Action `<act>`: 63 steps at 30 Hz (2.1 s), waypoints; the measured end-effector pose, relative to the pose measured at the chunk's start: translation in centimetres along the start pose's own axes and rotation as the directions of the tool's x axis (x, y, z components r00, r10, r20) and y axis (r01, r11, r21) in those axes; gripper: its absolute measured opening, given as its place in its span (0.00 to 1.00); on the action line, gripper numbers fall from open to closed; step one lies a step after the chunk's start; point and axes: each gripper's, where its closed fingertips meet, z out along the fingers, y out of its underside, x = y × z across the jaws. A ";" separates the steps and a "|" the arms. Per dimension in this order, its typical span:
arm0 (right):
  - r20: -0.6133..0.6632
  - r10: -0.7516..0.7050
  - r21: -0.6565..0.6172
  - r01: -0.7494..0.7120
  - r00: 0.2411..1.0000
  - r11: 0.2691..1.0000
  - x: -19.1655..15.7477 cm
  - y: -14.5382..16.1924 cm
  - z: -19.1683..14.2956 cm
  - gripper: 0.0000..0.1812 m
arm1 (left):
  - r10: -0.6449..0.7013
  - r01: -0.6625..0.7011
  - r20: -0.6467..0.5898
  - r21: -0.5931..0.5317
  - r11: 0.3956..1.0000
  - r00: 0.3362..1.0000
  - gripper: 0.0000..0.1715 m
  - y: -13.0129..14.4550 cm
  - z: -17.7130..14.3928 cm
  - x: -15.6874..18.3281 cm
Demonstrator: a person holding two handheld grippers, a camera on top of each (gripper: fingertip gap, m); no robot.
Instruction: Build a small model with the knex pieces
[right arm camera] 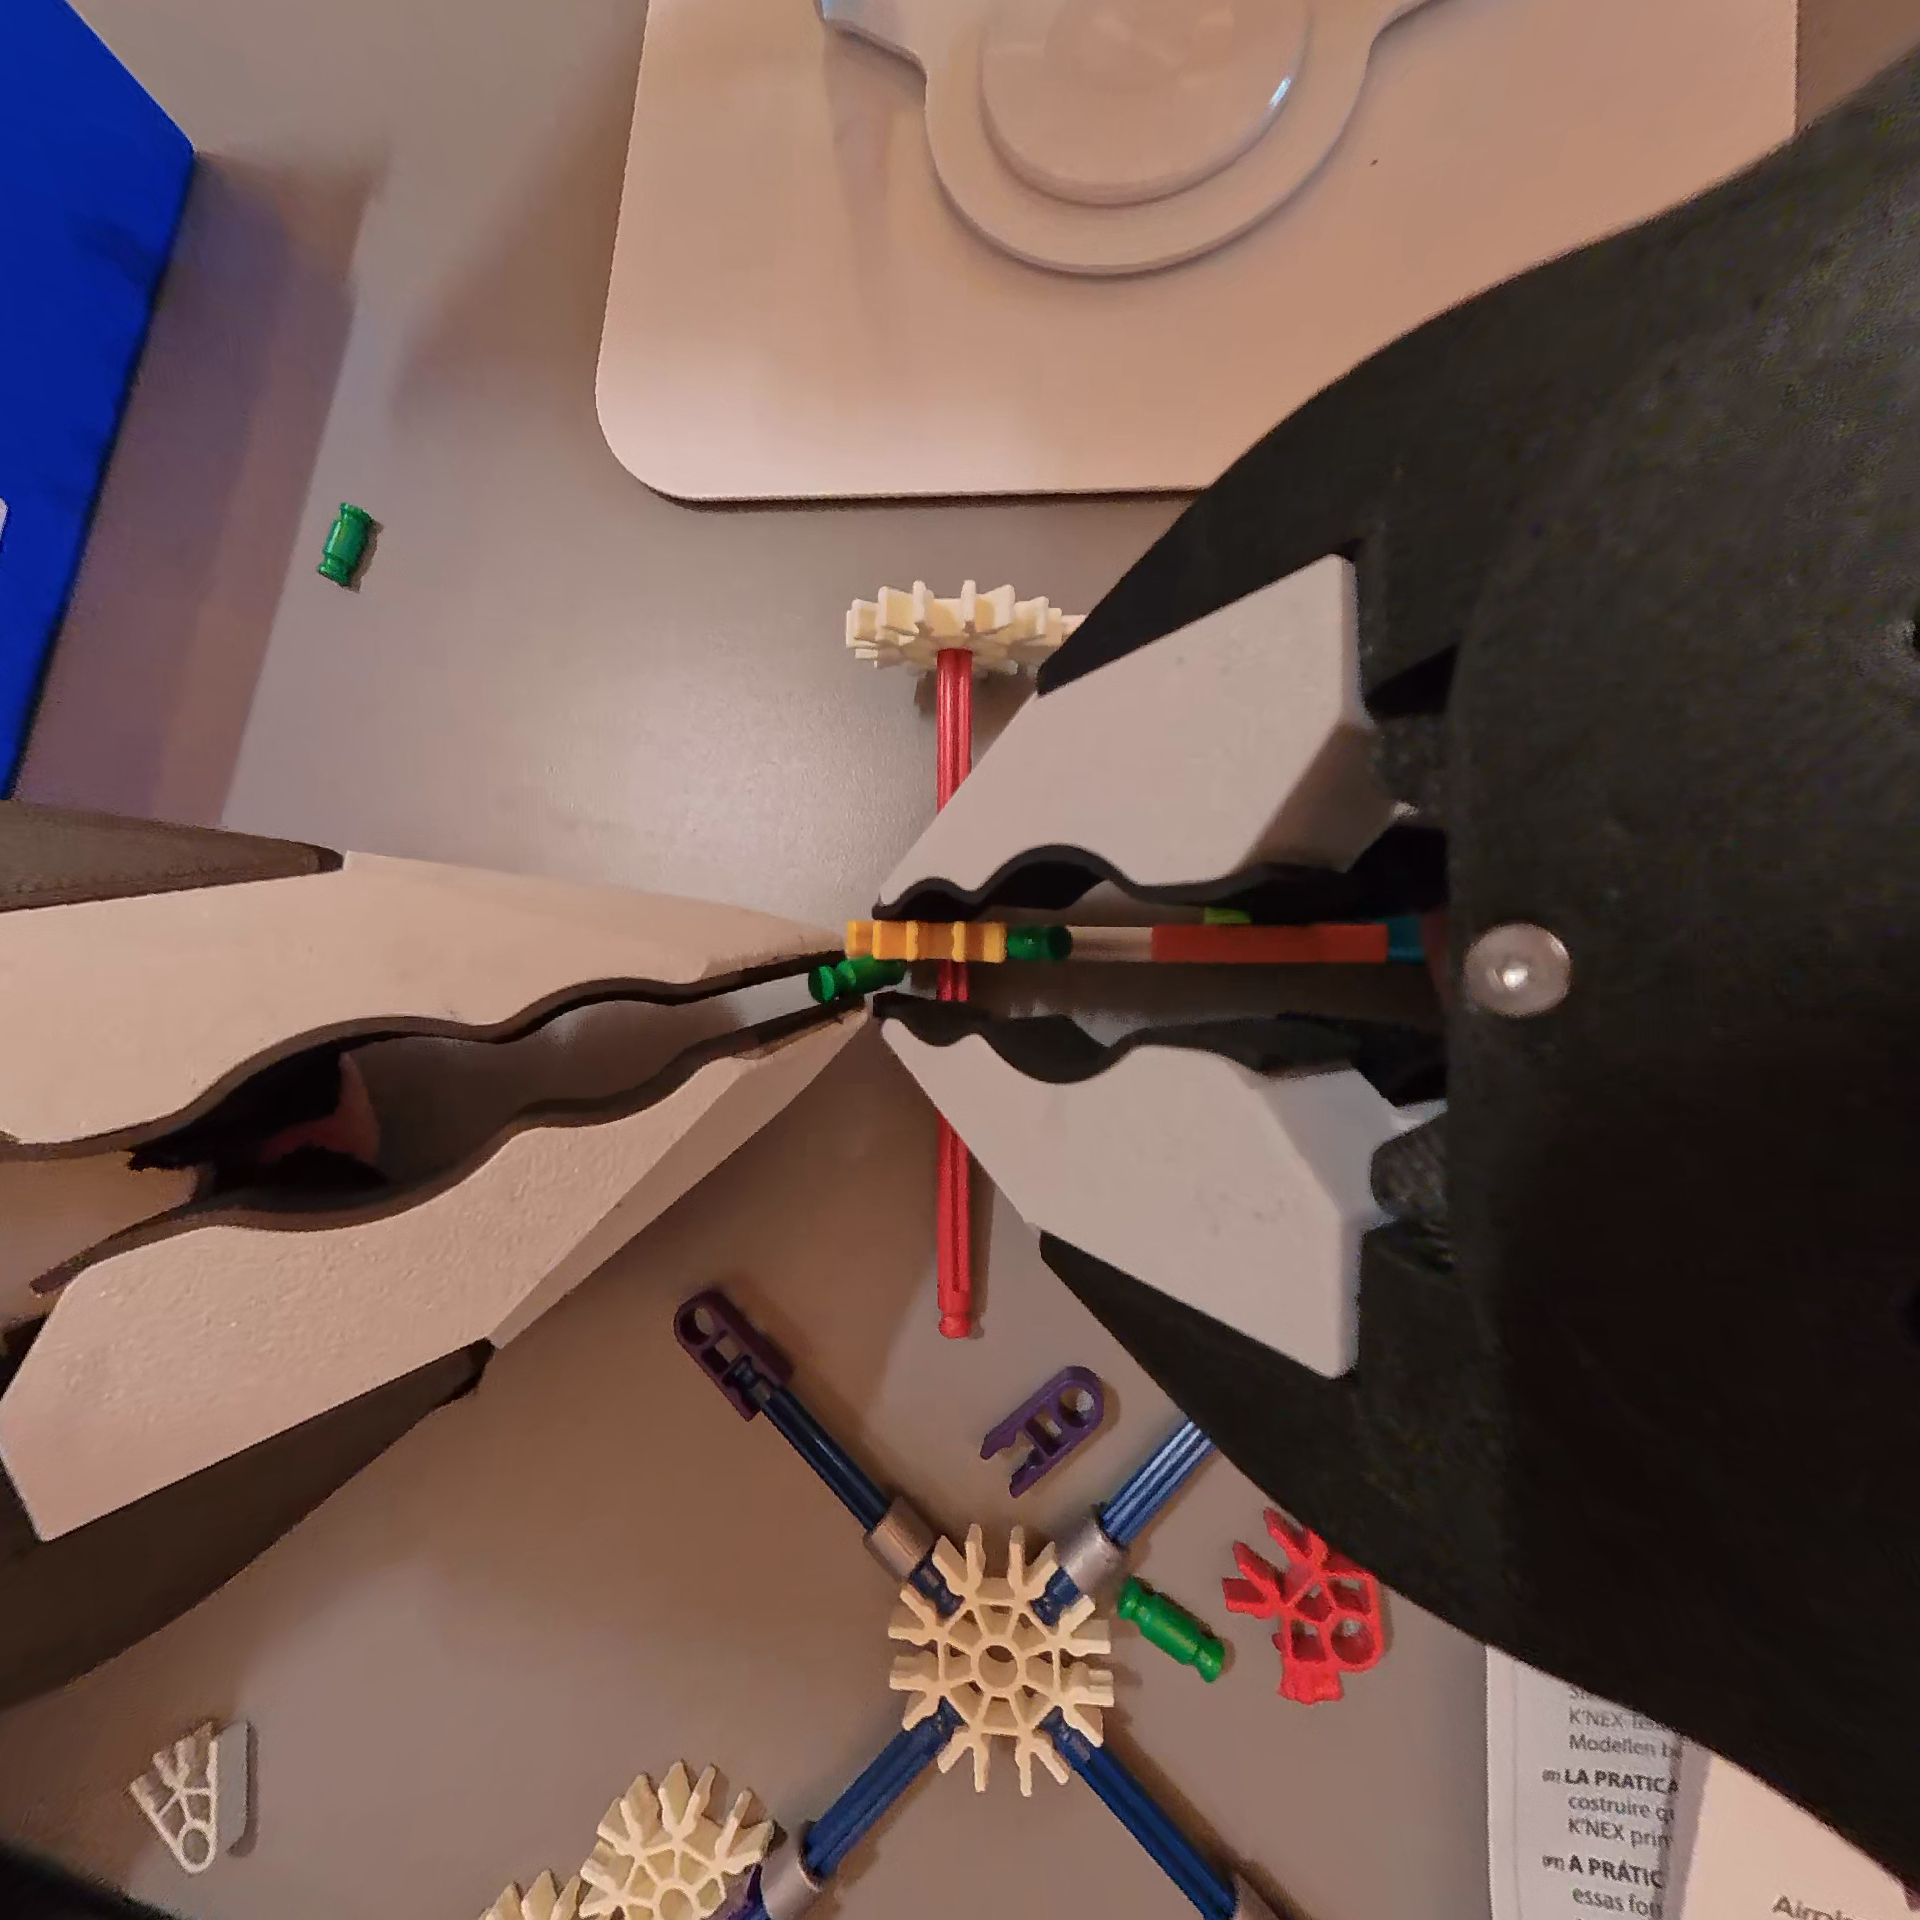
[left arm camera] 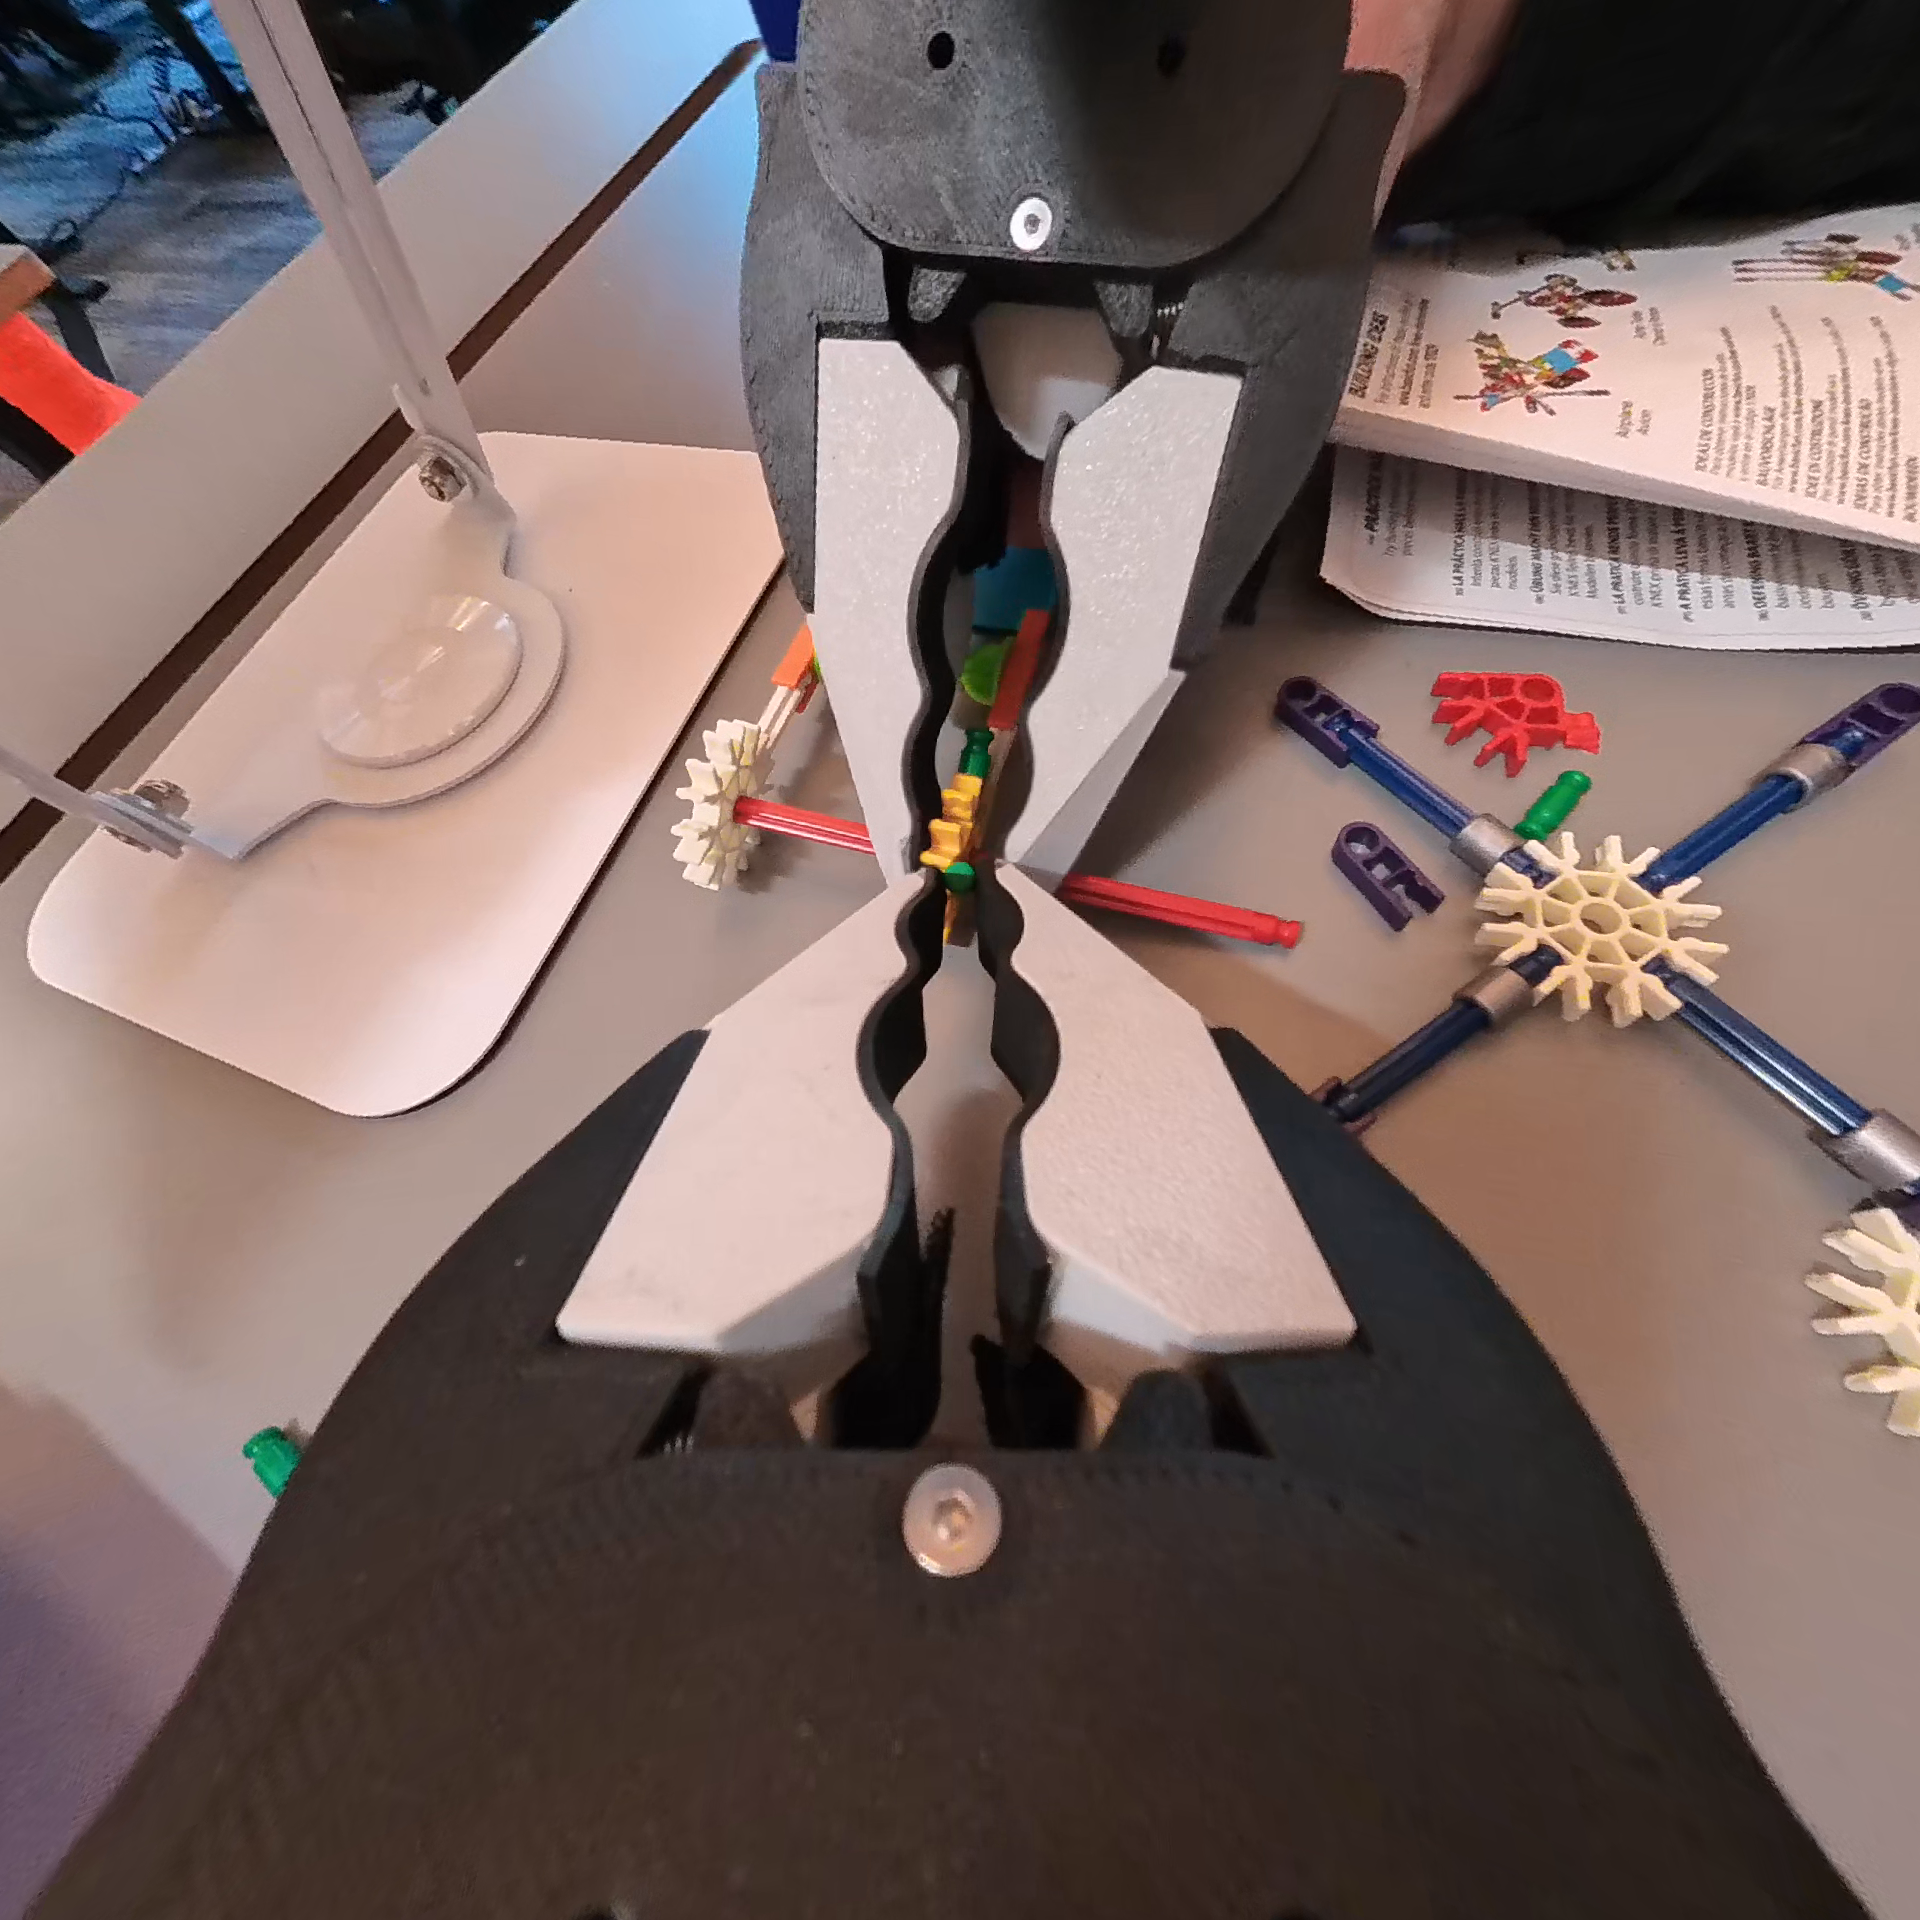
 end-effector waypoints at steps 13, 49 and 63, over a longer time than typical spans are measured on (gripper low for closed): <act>-0.026 -0.033 -0.001 0.033 0.999 0.999 0.3 0.0 0.0 0.03 | -0.005 0.005 0.006 -0.014 1.000 1.000 0.03 0.2 0.1 -0.1; -0.086 0.009 0.060 -0.004 0.996 0.998 2.8 -1.6 -7.5 0.22 | 0.060 -0.057 0.123 -0.031 0.998 0.991 0.10 -1.3 -1.5 -1.2; -0.169 -0.103 -0.009 0.103 0.980 0.995 2.5 -2.3 -12.4 0.17 | 0.190 -0.209 -0.217 -0.069 0.975 0.958 0.18 -4.2 0.1 8.9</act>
